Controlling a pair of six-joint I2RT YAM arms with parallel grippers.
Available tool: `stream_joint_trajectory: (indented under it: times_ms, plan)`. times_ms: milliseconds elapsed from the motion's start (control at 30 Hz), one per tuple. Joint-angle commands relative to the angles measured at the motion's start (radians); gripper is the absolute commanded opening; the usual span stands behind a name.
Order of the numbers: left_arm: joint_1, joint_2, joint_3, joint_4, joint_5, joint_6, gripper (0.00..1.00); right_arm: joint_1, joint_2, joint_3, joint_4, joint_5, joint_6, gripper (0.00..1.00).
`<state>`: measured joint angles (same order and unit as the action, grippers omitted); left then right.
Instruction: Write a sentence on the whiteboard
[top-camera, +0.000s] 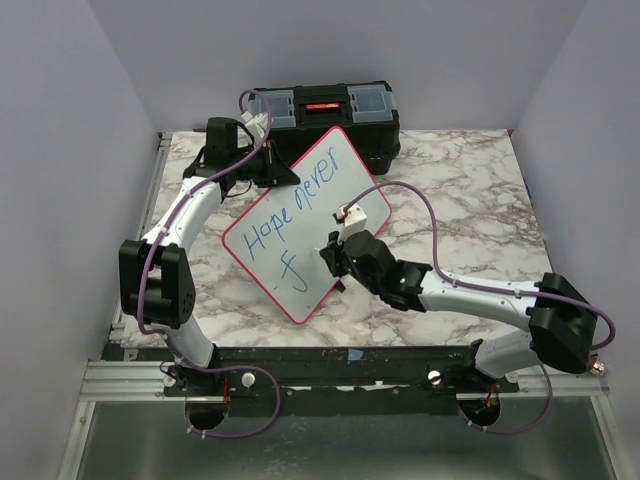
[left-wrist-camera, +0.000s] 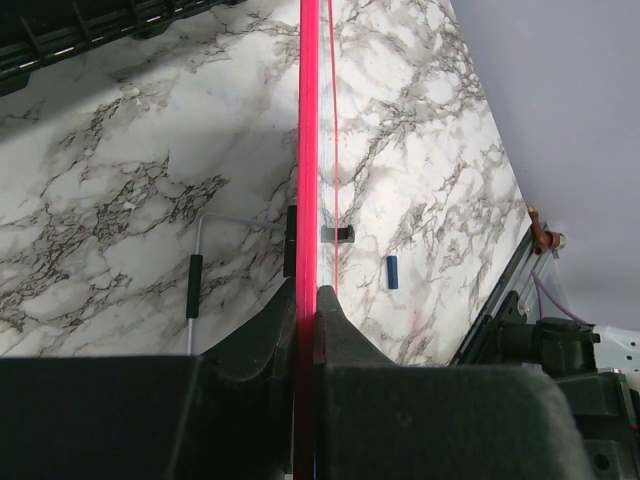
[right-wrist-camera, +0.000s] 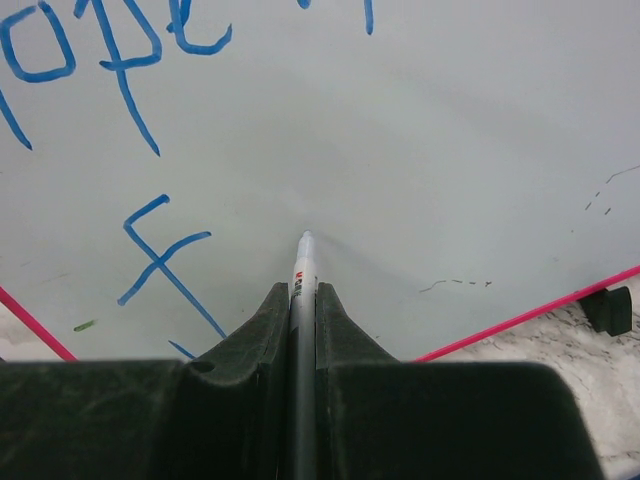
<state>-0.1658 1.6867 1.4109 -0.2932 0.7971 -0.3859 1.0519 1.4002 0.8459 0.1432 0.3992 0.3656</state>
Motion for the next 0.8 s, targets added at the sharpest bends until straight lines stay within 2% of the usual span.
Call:
stream_joint_trajectory:
  times_ms: [0,367,767]
  plan:
    - [-0.015,-0.015,0.001,0.008,-0.035,0.072,0.0,-0.002,0.041,0.059,0.039,-0.02,-0.016,0.01]
    - [-0.015,-0.011,0.005,0.01,-0.033,0.073,0.0,-0.001,0.095,0.089,0.051,-0.129,-0.039,0.01]
    - [-0.015,-0.009,0.006,0.009,-0.034,0.073,0.0,-0.002,0.078,0.031,0.052,-0.216,-0.035,0.01]
